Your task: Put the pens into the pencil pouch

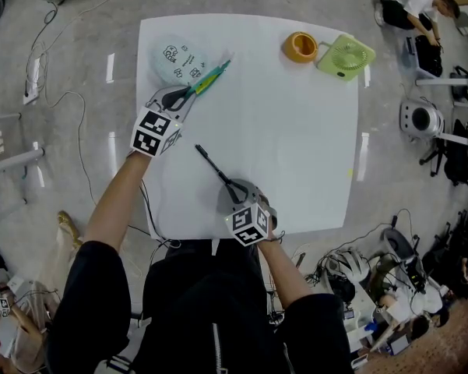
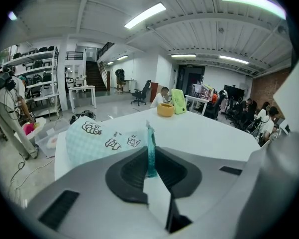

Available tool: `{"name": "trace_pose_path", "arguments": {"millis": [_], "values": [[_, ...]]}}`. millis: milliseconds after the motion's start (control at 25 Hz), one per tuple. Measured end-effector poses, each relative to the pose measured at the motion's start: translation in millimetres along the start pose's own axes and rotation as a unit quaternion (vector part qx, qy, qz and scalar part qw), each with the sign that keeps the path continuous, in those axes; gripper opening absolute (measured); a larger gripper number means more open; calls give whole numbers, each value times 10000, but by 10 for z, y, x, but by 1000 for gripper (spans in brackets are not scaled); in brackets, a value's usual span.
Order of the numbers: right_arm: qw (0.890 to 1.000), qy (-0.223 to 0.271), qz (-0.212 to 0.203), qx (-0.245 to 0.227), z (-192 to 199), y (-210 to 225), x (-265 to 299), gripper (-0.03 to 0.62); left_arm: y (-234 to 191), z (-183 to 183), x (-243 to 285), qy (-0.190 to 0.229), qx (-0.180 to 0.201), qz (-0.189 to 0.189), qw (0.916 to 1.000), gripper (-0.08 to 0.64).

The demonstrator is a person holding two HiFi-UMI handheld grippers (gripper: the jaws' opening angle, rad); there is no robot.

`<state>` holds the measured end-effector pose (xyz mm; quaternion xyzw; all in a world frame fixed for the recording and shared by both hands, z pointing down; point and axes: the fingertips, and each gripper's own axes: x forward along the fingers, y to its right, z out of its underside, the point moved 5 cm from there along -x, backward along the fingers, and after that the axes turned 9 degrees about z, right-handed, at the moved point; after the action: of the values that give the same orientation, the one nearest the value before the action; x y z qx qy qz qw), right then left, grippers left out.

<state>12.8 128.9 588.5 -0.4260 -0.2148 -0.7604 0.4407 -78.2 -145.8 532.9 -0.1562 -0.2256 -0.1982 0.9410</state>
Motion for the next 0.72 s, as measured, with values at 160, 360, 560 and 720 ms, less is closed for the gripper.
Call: {"name": "trace_pose_path", "arguments": {"millis": [160, 360, 560, 720], "values": [[9998, 57, -27, 213, -16, 106, -23, 60, 0, -5, 18, 6, -24, 12, 10000, 55], [9993, 195, 40, 316, -81, 264, -71, 58, 13, 15, 19, 14, -23, 33, 10000, 55], [9983, 363, 193, 402, -254, 529, -150, 57, -14, -6, 27, 17, -52, 51, 10000, 55], [9969, 567, 352, 426, -429, 769, -229, 56, -28, -37, 5, 50, -69, 49, 10000, 55]]}}
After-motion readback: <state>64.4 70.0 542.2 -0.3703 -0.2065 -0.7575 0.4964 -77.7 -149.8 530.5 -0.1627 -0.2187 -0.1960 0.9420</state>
